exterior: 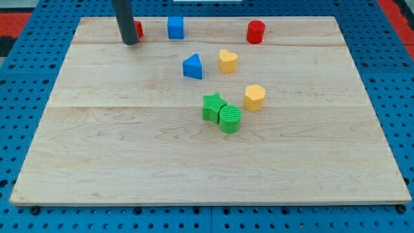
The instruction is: Move the blue triangle in between the red circle and the blue cube
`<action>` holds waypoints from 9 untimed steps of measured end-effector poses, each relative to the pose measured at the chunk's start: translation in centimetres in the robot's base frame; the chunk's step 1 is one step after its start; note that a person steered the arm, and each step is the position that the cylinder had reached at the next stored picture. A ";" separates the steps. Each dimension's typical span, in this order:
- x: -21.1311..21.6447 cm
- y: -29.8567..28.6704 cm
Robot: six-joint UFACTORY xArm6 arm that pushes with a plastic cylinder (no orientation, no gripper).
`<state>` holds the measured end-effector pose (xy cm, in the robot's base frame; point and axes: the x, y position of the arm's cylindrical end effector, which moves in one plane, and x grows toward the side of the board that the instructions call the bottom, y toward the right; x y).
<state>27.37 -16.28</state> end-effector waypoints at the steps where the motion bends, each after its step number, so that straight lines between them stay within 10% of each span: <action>1: 2.2 3.1; 4: 11.7 9.0; 9: 2.8 11.3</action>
<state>30.18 -4.95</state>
